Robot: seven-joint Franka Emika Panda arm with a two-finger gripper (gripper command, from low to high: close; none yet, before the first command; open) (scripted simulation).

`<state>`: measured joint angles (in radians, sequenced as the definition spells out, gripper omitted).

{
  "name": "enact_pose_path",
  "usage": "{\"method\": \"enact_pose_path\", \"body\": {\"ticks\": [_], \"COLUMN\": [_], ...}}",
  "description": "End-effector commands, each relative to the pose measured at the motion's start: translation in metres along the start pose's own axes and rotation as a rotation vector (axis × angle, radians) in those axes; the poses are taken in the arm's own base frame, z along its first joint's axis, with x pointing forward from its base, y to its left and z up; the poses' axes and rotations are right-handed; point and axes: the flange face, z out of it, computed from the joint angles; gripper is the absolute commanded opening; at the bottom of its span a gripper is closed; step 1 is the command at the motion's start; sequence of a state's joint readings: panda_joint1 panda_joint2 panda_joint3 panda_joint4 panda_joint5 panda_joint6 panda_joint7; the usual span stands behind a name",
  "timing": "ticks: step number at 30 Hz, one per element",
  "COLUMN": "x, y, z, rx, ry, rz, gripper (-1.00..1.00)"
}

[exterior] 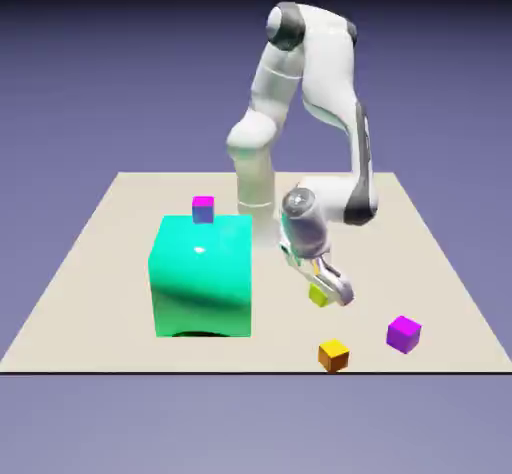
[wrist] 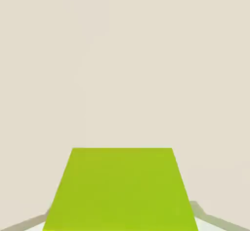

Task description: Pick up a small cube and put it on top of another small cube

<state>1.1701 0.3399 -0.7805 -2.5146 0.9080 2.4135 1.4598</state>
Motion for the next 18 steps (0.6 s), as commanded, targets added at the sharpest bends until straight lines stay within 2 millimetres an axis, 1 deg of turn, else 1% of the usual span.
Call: {"method": "enact_pose_path", "body": {"ticks": [1, 10, 18], "x": [-0.004, -0.043, -0.085], "y": [0.000, -0.003, -0.001], "z": [0.002, 0.007, -0.003], "rx": [0.005, 0.072, 0.134], "ry": [0.003, -0.022, -0.105], "rz": [0.027, 0.264, 0.469], "gripper": [-1.00, -1.00, -1.00]}}
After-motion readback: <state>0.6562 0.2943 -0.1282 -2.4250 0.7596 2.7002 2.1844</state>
